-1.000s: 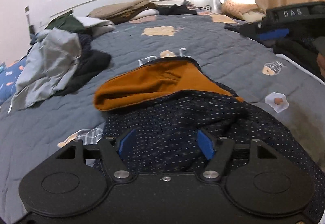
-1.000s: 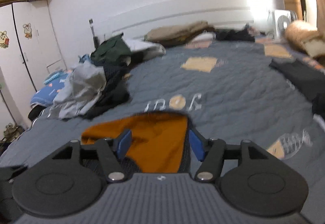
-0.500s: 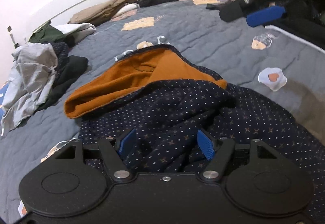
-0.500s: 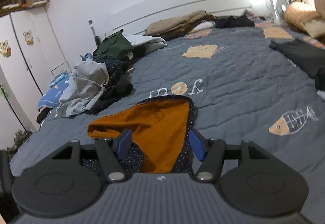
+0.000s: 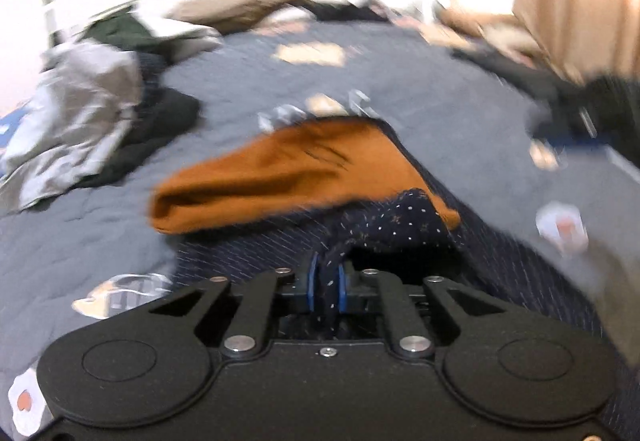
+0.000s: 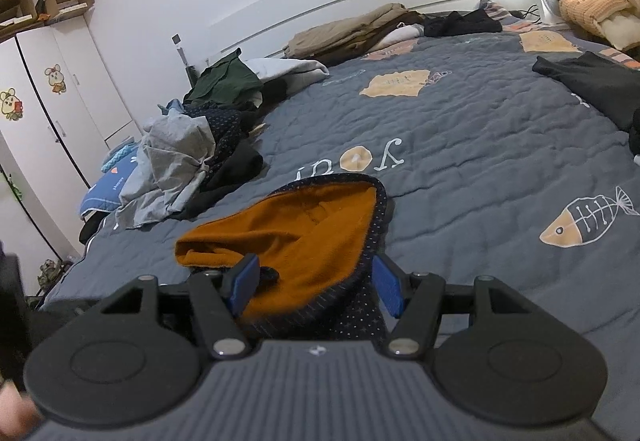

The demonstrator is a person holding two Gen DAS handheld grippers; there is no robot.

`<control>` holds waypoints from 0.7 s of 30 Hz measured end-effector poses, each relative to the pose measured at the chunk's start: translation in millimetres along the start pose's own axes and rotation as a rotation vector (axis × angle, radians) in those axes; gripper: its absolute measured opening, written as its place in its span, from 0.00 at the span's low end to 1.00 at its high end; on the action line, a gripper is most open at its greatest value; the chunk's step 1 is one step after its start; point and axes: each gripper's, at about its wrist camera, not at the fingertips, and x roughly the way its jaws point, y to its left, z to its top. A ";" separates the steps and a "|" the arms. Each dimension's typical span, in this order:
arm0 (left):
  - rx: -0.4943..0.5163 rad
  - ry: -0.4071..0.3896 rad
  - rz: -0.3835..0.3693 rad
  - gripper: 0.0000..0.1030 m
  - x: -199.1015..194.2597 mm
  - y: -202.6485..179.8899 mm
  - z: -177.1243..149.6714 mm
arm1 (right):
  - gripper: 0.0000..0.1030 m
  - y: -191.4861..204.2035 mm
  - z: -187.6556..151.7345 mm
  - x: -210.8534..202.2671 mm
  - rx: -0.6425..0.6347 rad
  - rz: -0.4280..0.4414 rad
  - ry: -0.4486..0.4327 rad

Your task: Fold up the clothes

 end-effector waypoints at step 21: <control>-0.113 -0.023 0.011 0.50 -24.8 51.8 -13.3 | 0.60 3.8 -16.5 9.0 -0.046 0.043 0.093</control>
